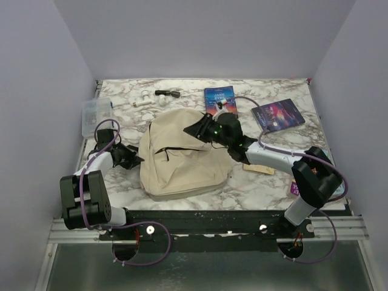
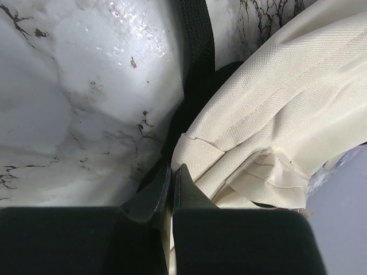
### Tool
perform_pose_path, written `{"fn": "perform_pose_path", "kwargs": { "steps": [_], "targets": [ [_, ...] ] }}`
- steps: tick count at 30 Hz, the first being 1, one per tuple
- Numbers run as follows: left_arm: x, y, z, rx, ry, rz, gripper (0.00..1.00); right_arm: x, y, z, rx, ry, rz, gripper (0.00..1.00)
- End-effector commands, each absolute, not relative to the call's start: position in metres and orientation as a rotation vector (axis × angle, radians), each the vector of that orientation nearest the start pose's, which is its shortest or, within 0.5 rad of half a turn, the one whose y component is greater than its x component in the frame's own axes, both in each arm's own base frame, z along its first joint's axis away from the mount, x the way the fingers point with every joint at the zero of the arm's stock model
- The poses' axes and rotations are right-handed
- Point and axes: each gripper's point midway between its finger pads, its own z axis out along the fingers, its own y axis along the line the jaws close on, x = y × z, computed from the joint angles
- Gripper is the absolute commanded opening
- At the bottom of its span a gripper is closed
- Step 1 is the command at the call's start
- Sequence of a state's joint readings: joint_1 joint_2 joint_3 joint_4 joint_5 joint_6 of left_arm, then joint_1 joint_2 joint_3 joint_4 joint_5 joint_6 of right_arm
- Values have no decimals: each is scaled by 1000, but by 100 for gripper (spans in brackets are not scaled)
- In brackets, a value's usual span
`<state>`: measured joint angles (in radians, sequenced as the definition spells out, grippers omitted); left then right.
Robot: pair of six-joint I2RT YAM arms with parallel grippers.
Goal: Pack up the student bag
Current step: Unzip the student bag at the center of the board.
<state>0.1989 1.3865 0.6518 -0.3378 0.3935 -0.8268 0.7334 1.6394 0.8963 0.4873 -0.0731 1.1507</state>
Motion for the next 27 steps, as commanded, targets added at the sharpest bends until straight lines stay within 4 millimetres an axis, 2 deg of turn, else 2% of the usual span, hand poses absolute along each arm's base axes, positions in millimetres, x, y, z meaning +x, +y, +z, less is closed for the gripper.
{"fn": "perform_pose_path", "kwargs": {
  "steps": [1,2,4,5,9,12,18,22,27],
  "targets": [
    [296,-42,48,-1168,2406,-767,0,317,387,171,-382,2063,1016,43],
    [296,-43,47,-1169,2411,-774,0,317,390,168,-455,2073,984,48],
    [295,-45,46,-1174,2419,-787,0,319,389,151,-541,2191,849,49],
    [295,-46,46,-1174,2424,-795,0,319,396,150,-576,2204,824,50],
    [292,-50,45,-1193,2443,-828,0,297,417,142,-591,2280,778,53],
    [286,-50,40,-1241,2492,-809,0,288,431,128,-552,2307,589,58],
    [278,-56,34,-1288,2582,-834,0,291,438,103,-513,2294,247,47],
    [282,-49,39,-1232,2610,-768,0,296,440,96,-509,2265,181,42],
    [284,-48,43,-1212,2601,-772,0,304,441,91,-488,2241,149,40]
  ]
}}
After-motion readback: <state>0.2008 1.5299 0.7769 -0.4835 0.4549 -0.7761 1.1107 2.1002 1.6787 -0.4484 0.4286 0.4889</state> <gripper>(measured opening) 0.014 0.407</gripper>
